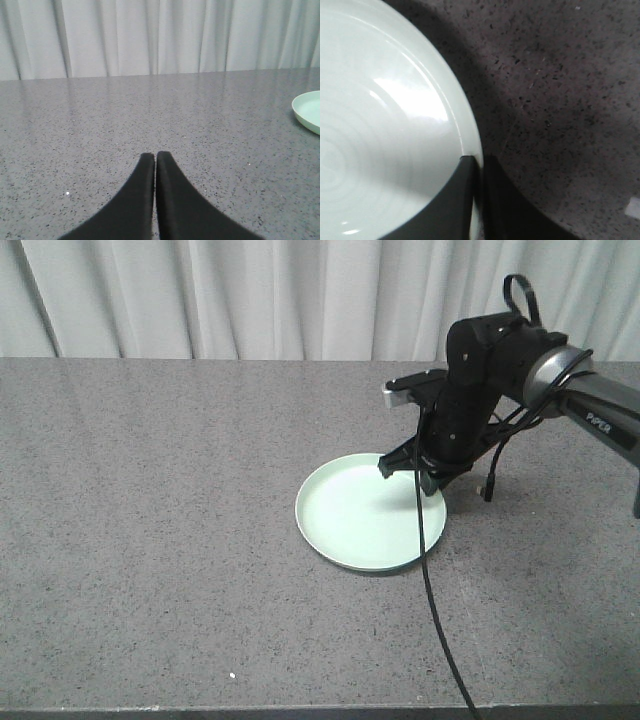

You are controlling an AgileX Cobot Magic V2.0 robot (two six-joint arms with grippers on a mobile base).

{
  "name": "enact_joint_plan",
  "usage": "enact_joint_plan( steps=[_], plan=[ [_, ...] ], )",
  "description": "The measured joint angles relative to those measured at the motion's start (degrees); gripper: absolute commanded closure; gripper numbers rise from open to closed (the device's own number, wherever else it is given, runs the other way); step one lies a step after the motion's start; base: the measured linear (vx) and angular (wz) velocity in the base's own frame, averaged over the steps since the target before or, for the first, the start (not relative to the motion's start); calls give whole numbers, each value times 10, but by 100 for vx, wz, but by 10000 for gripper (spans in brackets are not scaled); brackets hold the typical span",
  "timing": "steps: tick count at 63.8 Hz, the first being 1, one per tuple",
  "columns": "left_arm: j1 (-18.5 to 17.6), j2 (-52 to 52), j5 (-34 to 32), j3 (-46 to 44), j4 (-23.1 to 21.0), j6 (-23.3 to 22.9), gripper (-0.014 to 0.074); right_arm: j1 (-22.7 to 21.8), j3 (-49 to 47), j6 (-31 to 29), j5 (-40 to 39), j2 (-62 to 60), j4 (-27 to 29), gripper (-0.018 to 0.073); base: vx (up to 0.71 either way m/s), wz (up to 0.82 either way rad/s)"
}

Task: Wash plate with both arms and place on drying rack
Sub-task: 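Close the right gripper on the plate rim, then lift the plate up off the counter with the right gripper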

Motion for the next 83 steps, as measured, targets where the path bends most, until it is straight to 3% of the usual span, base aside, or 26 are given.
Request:
enact_joint_plan(
  steps=[16, 34, 47, 61, 83],
  plan=[
    [0, 0, 0, 0, 0, 0, 603, -49, -33, -7, 5, -69, 72, 567, 0, 0],
    [0, 0, 0, 0, 0, 0, 603, -140, -37, -71, 25, -177, 203, 567, 0, 0],
    [0, 0, 0, 0, 0, 0, 603, -187, -19, -126, 30, -251, 256, 566, 0, 0],
    [0, 0, 0, 0, 0, 0, 603, -222, 86, -183, 29, -351, 322, 566, 0, 0],
    [0, 0, 0, 0, 0, 0, 603, -318, 361, -258, -39, -535, 373, 566, 0, 0]
  ],
)
